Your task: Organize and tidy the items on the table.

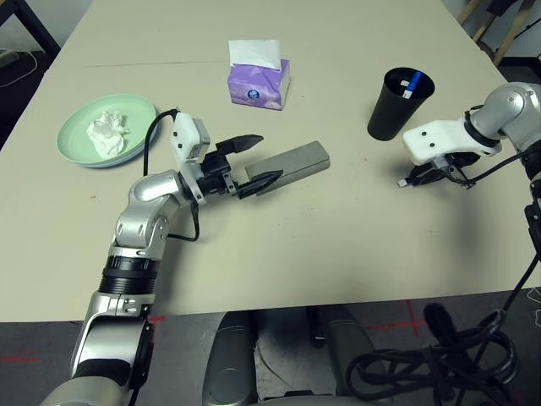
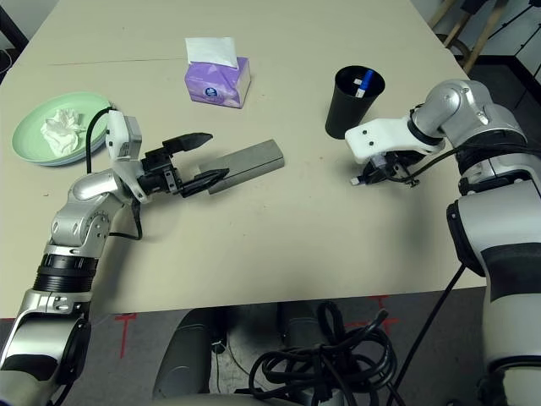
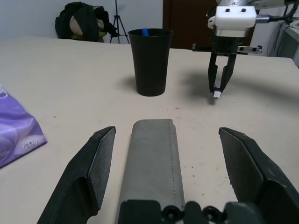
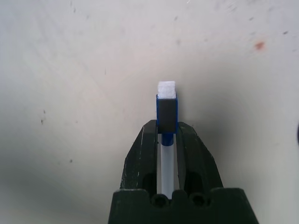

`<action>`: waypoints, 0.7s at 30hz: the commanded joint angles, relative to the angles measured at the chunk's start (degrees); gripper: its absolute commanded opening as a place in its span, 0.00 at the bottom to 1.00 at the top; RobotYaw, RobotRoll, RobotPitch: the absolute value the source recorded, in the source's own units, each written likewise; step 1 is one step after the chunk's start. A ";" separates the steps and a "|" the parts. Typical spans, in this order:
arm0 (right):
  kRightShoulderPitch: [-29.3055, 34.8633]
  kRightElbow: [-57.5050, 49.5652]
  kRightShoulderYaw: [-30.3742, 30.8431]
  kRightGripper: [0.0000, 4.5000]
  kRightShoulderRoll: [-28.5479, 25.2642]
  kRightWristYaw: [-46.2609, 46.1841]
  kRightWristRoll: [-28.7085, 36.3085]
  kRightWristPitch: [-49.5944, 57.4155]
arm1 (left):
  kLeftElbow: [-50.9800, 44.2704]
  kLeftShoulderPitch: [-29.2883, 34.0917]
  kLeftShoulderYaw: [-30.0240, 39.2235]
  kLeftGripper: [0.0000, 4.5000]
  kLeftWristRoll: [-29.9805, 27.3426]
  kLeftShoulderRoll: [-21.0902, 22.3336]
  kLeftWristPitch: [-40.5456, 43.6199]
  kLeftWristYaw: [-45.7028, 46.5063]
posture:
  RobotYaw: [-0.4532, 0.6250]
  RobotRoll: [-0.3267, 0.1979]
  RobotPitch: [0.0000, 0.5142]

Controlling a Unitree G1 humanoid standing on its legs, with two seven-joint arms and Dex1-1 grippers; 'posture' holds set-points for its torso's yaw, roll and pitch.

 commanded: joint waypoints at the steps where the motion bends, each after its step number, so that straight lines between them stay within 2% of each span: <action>1: 1.52 -1.43 -1.44 0.09 -0.35 0.86 3.21 2.21 | -1.30 0.17 -1.42 1.00 -0.13 1.27 -0.29 -2.70 | 0.49 0.62 0.42; 7: 1.58 -3.51 -3.58 0.09 -0.40 0.86 8.98 6.92 | -0.41 -0.46 -2.47 1.00 -0.46 2.69 0.31 -6.31 | 0.47 0.62 0.37; 13: 0.71 -11.70 -7.05 0.09 -0.31 0.86 23.36 21.09 | 3.52 -3.43 -1.62 1.00 -0.06 2.47 -1.00 -6.77 | 0.45 0.62 0.32; 17: 1.18 -16.41 -12.68 0.09 0.16 0.82 29.14 28.10 | 5.89 -4.27 -2.42 1.00 0.66 3.40 -2.34 -9.38 | 0.43 0.62 0.29; 21: 2.56 -19.47 -19.47 0.09 2.14 -4.06 33.60 32.68 | 6.85 -4.13 -3.09 1.00 1.08 3.80 -3.72 -11.38 | 0.43 0.62 0.27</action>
